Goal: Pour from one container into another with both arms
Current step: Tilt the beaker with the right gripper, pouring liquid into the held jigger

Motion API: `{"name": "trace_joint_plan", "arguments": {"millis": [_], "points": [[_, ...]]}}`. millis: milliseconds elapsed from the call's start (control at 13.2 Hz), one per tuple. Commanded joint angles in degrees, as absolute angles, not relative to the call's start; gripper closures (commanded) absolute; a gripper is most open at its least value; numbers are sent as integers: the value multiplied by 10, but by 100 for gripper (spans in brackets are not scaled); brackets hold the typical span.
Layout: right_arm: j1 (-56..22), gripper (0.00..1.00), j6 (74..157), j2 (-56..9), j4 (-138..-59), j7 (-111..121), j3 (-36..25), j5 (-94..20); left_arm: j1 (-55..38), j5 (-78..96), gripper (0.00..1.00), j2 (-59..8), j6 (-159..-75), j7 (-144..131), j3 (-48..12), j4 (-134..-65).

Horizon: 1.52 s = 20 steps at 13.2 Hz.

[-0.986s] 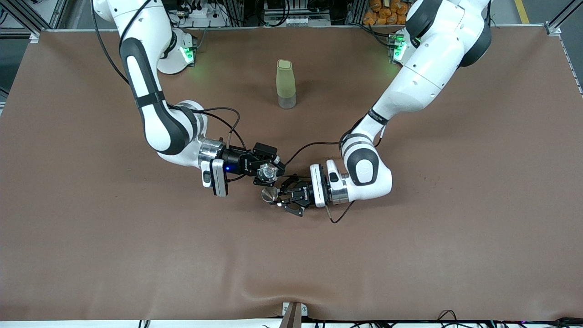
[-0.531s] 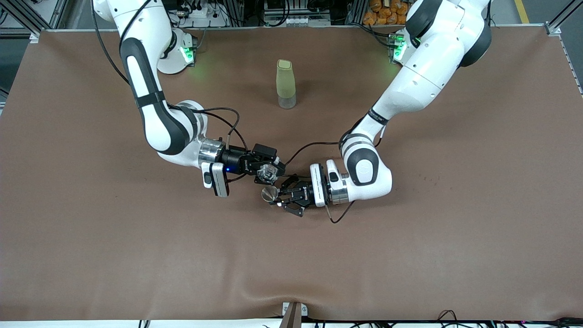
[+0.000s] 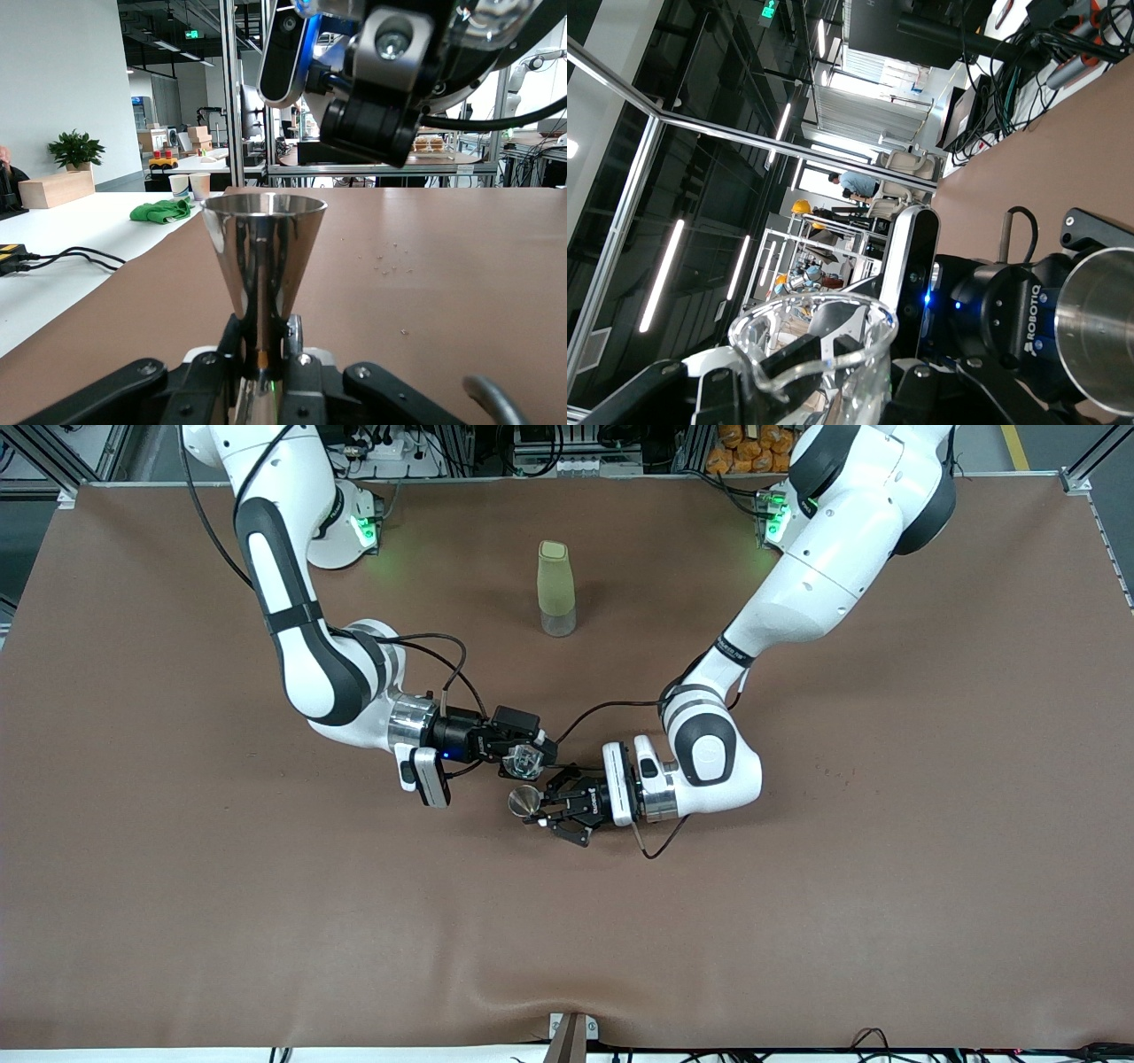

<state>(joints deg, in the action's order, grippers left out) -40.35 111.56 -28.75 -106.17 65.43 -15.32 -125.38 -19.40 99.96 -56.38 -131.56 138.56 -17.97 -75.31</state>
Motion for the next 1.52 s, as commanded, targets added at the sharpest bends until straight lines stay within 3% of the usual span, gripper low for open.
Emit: {"name": "trace_joint_plan", "arguments": {"millis": [0, 1441], "points": [[-406, 100, 1116, -283, -1059, 613, -153, -1259, -194, 1022, 100, -560, -1319, 1405, -182, -753], [-398, 100, 1116, -298, -1024, 424, -153, -1262, -192, 1026, 100, -558, -1317, 1405, -184, -754]]}}
